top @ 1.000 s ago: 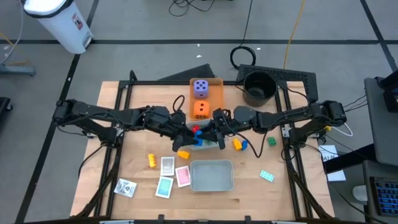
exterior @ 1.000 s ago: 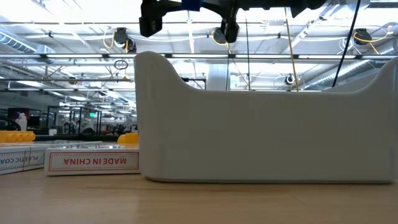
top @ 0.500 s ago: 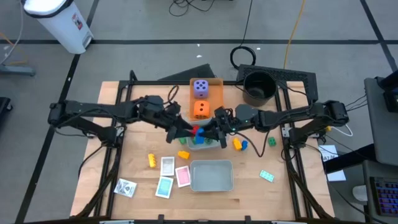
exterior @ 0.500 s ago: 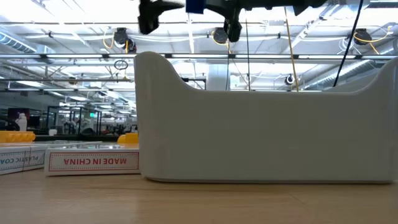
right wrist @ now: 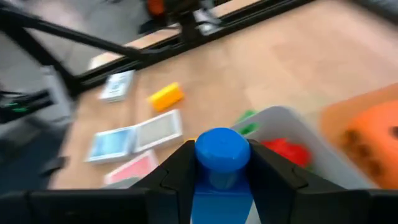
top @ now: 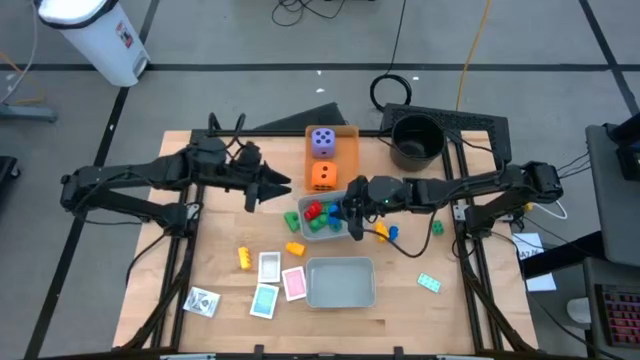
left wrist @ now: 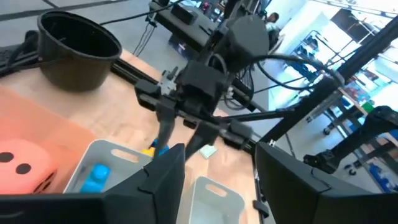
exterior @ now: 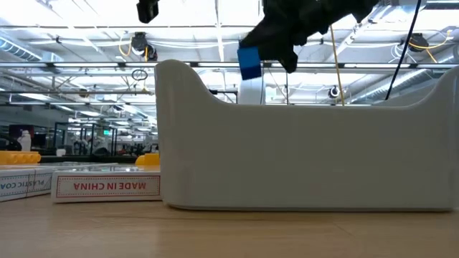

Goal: Pick & Place Toys
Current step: Put the left blue game piece into the top gray bin

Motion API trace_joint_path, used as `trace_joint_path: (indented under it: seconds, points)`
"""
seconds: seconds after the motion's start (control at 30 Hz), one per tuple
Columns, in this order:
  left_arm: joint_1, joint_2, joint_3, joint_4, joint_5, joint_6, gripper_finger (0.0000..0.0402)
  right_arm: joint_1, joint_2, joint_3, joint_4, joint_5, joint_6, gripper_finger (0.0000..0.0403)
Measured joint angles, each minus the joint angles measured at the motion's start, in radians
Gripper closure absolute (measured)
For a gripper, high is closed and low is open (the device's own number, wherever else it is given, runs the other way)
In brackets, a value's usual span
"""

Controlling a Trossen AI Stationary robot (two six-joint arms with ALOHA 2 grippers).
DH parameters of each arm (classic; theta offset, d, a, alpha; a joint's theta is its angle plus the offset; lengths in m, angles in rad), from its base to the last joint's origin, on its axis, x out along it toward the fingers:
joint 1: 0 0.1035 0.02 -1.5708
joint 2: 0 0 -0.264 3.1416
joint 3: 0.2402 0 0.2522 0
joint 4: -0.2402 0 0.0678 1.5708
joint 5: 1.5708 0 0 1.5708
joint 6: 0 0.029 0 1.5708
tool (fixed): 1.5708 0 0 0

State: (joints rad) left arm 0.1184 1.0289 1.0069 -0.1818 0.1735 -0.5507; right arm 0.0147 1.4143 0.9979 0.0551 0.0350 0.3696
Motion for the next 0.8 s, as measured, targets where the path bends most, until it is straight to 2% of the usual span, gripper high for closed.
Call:
trace_joint_path:
  seconds: [0.1, 0.37, 0.53, 0.8]
  points:
    - [0.0, -0.003, 0.0, -0.003, -0.002, -0.001, 0.0206, 0.0, 0.001, -0.05, 0.029, 0.087, -0.016, 0.0292]
    - [-0.021, 0.017, 0.0, -0.015, -0.001, -0.004, 0.0206, 0.014, 0.002, -0.256, 0.283, 0.226, 0.062, 0.029]
    - [-0.023, 0.017, 0.0, -0.025, -0.008, -0.004, 0.0214, 0.016, 0.004, -0.284, 0.324, 0.23, 0.055, 0.0294]
    - [-0.023, 0.018, 0.0, -0.031, -0.092, -0.001, 0.0215, 0.02, 0.094, -0.284, 0.418, 0.225, 0.03, 0.0294]
